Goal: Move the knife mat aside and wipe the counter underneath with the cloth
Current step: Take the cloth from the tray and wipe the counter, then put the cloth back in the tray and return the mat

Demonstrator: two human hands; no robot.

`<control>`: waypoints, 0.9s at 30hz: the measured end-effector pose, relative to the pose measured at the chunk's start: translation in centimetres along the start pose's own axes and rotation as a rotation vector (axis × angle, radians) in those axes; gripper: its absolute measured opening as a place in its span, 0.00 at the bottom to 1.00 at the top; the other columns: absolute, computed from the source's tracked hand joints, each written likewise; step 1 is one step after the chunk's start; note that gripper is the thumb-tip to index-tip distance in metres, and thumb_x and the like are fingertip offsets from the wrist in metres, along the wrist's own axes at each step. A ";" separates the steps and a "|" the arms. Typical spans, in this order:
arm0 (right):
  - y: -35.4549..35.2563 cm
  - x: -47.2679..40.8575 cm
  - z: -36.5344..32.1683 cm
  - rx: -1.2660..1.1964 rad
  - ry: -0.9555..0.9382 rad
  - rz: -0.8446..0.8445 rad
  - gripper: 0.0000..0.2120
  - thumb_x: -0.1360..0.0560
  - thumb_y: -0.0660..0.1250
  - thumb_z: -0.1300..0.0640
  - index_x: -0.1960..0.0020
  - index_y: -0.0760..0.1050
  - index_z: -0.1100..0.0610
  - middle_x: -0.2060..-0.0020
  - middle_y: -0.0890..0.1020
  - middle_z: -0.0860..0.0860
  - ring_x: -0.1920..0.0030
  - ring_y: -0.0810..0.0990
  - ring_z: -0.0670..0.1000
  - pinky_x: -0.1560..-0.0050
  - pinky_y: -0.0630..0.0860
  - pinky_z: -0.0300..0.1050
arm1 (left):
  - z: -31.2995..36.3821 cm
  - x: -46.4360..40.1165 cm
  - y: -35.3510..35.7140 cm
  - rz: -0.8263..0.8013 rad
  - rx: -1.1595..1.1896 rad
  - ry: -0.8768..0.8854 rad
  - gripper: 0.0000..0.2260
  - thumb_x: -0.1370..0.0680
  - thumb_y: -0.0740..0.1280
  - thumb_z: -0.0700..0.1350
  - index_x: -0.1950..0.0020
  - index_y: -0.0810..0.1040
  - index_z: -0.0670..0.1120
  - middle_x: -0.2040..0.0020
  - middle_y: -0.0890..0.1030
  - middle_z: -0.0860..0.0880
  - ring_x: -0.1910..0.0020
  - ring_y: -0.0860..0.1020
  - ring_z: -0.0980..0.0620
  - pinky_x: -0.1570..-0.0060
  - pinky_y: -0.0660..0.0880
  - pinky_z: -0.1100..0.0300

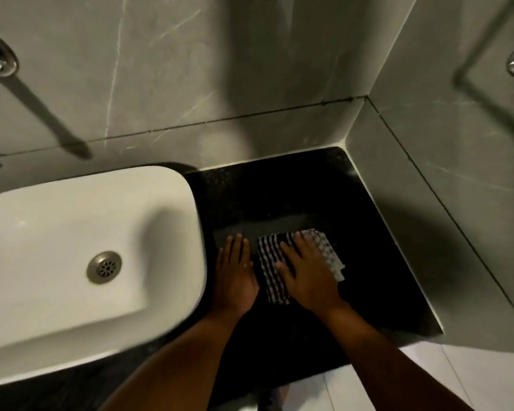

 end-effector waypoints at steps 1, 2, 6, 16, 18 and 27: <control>-1.4 0.5 0.7 -0.026 0.099 0.058 0.25 0.23 0.61 0.45 0.29 0.71 0.54 0.27 0.69 0.59 0.26 0.65 0.60 0.26 0.61 0.57 | 0.5 0.2 -0.4 -0.022 0.033 -0.040 0.23 0.21 0.55 0.48 0.27 0.69 0.45 0.25 0.68 0.43 0.25 0.64 0.43 0.27 0.62 0.49; -2.6 0.6 1.7 -0.030 0.233 0.103 0.25 0.24 0.63 0.48 0.30 0.71 0.56 0.29 0.71 0.60 0.29 0.68 0.62 0.29 0.66 0.57 | 1.2 0.1 -0.7 -0.013 0.100 -0.097 0.22 0.21 0.54 0.50 0.29 0.71 0.45 0.29 0.71 0.43 0.28 0.68 0.41 0.29 0.65 0.49; -4.6 0.1 3.6 -0.257 0.739 -0.118 0.32 0.28 0.67 0.45 0.30 0.65 0.60 0.33 0.72 0.61 0.37 0.74 0.64 0.40 0.76 0.59 | 4.9 -0.6 -0.9 -0.146 0.514 -0.496 0.27 0.25 0.64 0.56 0.32 0.69 0.42 0.38 0.78 0.42 0.40 0.78 0.41 0.42 0.76 0.51; -7.0 -0.7 3.3 -1.166 0.719 -0.314 0.16 0.26 0.72 0.58 0.40 0.80 0.62 0.51 0.85 0.61 0.50 0.84 0.62 0.45 0.80 0.61 | 6.1 -1.9 -6.3 -0.513 0.942 -0.283 0.10 0.23 0.66 0.46 0.42 0.74 0.46 0.57 0.75 0.52 0.55 0.77 0.50 0.57 0.73 0.57; -9.3 -1.3 0.6 -1.190 0.594 -0.353 0.14 0.26 0.71 0.58 0.42 0.80 0.61 0.50 0.85 0.62 0.51 0.84 0.62 0.46 0.80 0.60 | 4.8 -1.2 -10.2 -0.331 0.976 -0.259 0.11 0.27 0.68 0.45 0.46 0.74 0.49 0.54 0.79 0.50 0.51 0.80 0.48 0.52 0.76 0.53; -15.3 -5.1 -27.4 -1.159 -0.025 -0.664 0.14 0.31 0.72 0.67 0.46 0.82 0.58 0.51 0.87 0.58 0.52 0.86 0.56 0.57 0.82 0.46 | -15.5 8.1 -27.6 0.215 1.542 -0.463 0.16 0.30 0.67 0.28 0.49 0.76 0.46 0.50 0.83 0.41 0.52 0.81 0.43 0.52 0.79 0.49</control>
Point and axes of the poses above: each hand's wrist, its own x-axis away from the middle knuckle, its own y-axis out of the palm, z = x × y, the point moved 3 cm from there along -x, towards the middle knuckle
